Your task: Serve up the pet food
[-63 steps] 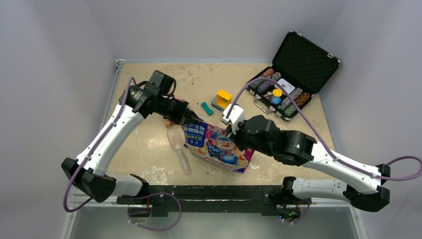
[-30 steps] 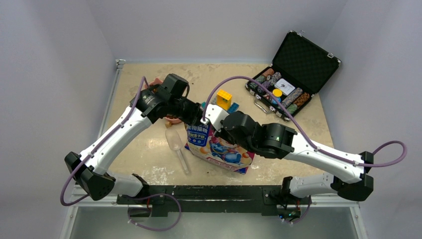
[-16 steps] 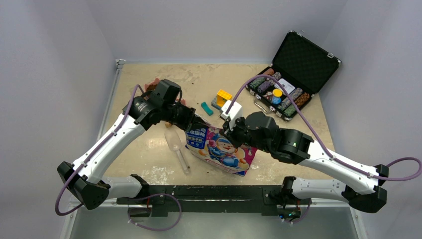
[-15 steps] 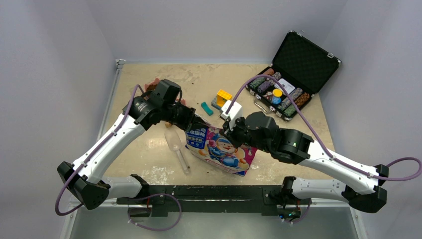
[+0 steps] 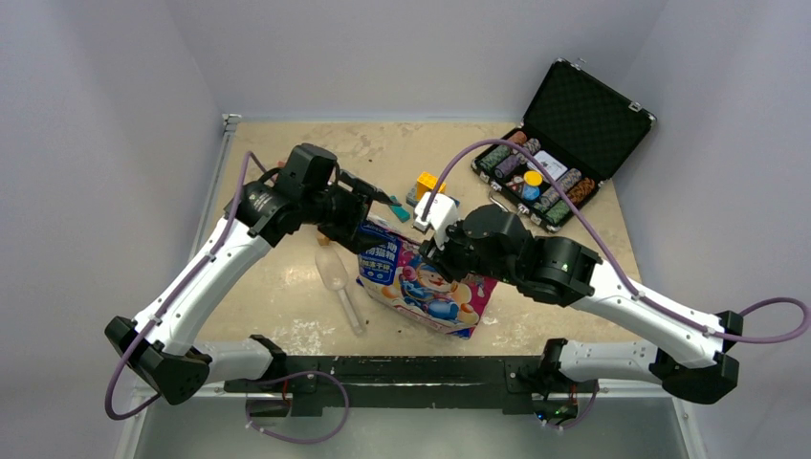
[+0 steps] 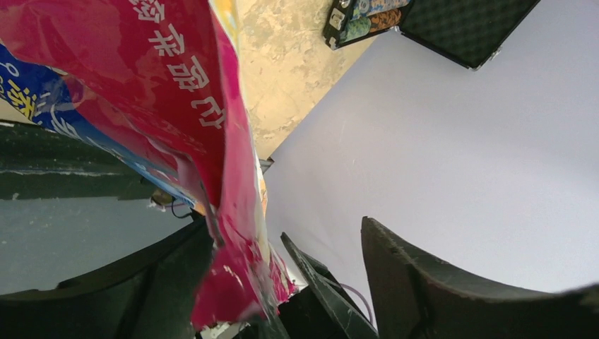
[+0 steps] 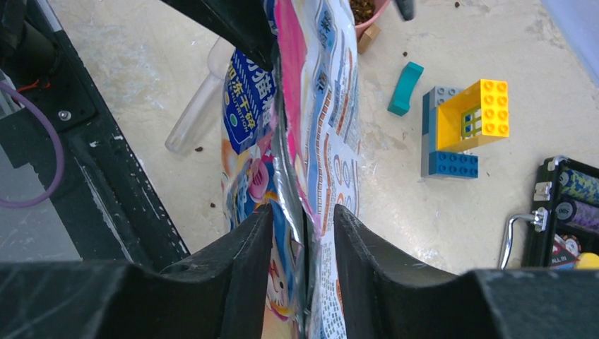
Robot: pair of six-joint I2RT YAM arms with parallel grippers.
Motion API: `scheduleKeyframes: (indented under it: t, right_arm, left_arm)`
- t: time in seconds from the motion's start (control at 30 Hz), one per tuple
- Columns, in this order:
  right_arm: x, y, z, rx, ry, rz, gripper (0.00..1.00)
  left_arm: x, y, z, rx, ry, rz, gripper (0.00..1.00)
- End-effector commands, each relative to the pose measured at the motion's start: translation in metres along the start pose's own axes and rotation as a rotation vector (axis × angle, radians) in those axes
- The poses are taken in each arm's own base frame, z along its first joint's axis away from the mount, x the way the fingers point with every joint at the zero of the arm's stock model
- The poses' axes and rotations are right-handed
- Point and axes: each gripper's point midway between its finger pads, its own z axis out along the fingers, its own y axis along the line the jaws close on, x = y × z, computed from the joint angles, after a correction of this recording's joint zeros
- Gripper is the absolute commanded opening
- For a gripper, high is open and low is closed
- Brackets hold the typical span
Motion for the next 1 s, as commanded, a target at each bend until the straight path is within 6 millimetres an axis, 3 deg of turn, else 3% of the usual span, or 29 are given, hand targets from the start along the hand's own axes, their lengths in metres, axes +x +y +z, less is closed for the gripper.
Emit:
scheduleKeyframes:
  t: [0.0, 0.23, 0.43, 0.47, 0.5, 0.53, 0.57, 0.63, 0.8, 0.9, 0.97]
  right_arm:
    - [-0.017, 0.002, 0.004, -0.004, -0.020, -0.070, 0.43]
    - [-0.042, -0.015, 0.025, 0.175, -0.023, -0.146, 0.45]
    - [-0.044, -0.021, 0.041, 0.342, 0.023, -0.296, 0.38]
    - [-0.043, -0.025, 0.042, 0.376, 0.034, -0.312, 0.34]
    - [-0.042, -0.029, 0.042, 0.410, 0.047, -0.330, 0.22]
    - [-0.041, -0.033, 0.043, 0.440, 0.065, -0.350, 0.01]
    - [-0.040, -0.033, 0.041, 0.442, 0.077, -0.358, 0.00]
    - [-0.037, -0.014, 0.034, 0.298, 0.096, -0.282, 0.00]
    - [-0.047, 0.016, 0.017, 0.100, 0.004, -0.164, 0.00]
    - [-0.047, 0.017, 0.012, 0.089, -0.005, -0.158, 0.00]
    - [-0.045, 0.012, 0.010, 0.113, 0.000, -0.167, 0.14]
  left_arm:
    - [-0.007, -0.015, -0.029, 0.081, -0.079, 0.100, 0.81]
    - [-0.022, 0.015, -0.031, 0.021, -0.128, 0.061, 0.77]
    - [-0.037, 0.013, -0.029, 0.058, -0.164, 0.041, 0.67]
    - [-0.041, 0.012, -0.031, 0.062, -0.179, 0.046, 0.66]
    - [-0.046, 0.010, -0.032, 0.068, -0.197, 0.050, 0.64]
    - [-0.048, 0.008, -0.032, 0.073, -0.204, 0.053, 0.63]
    - [-0.050, 0.007, -0.031, 0.079, -0.209, 0.052, 0.63]
    - [-0.051, 0.002, -0.028, 0.093, -0.197, 0.044, 0.59]
    - [-0.046, -0.005, -0.021, 0.113, -0.147, 0.050, 0.47]
    - [-0.045, -0.004, -0.018, 0.117, -0.128, 0.048, 0.35]
    - [-0.045, -0.002, -0.019, 0.119, -0.130, 0.047, 0.30]
